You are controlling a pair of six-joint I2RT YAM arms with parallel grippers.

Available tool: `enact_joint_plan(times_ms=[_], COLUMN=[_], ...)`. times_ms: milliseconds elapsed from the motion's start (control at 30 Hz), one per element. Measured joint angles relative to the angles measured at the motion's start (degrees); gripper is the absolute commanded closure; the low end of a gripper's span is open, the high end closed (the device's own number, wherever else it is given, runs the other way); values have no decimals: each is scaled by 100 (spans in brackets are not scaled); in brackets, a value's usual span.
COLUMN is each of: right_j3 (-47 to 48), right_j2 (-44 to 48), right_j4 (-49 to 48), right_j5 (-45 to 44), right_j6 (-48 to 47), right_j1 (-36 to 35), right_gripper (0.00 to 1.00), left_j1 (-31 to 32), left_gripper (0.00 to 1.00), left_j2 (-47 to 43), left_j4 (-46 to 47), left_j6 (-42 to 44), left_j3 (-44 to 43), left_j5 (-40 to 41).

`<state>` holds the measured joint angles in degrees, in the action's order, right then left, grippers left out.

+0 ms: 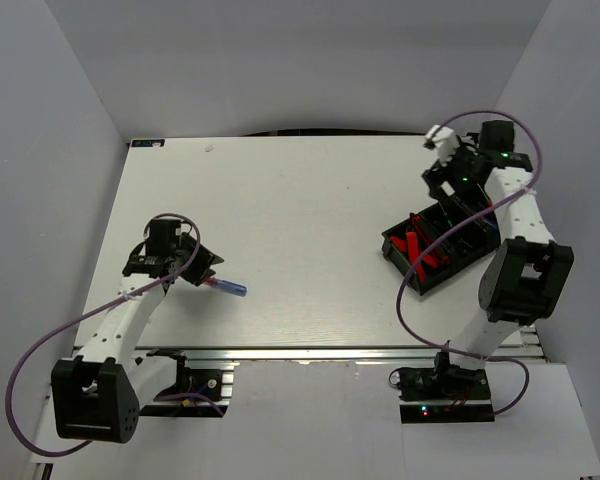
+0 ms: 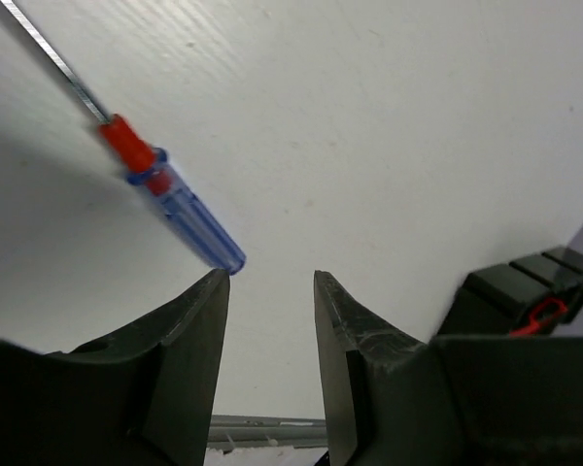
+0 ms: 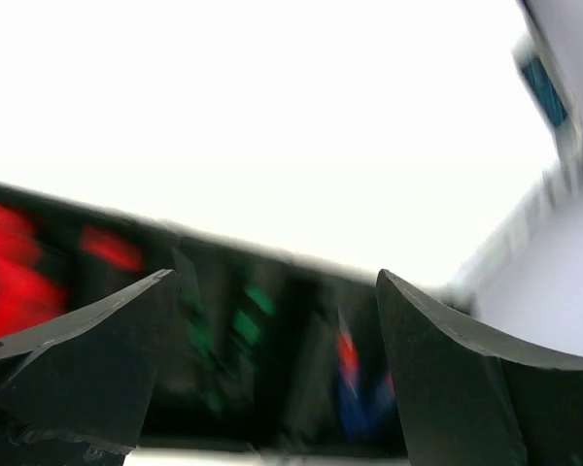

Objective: Sort the tools into containers

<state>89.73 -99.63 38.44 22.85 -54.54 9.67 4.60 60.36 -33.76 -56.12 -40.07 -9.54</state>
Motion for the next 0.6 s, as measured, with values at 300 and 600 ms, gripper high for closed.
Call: enact_joint_plan(times_ms=[300, 600], right_j3=[-125, 11], right_j2=[249, 101], right_j4=[-90, -33], right_j5=[901, 1158], right_j6=[664, 933], right_j1=[-1862, -2990], right_gripper=[11, 10], left_j1=[-26, -31], left_gripper=[29, 32], left_j2=[514, 1902], left_j4=[-682, -863], left_j6=[-361, -426], left_j3=[-7, -256], left_j5=[767, 785])
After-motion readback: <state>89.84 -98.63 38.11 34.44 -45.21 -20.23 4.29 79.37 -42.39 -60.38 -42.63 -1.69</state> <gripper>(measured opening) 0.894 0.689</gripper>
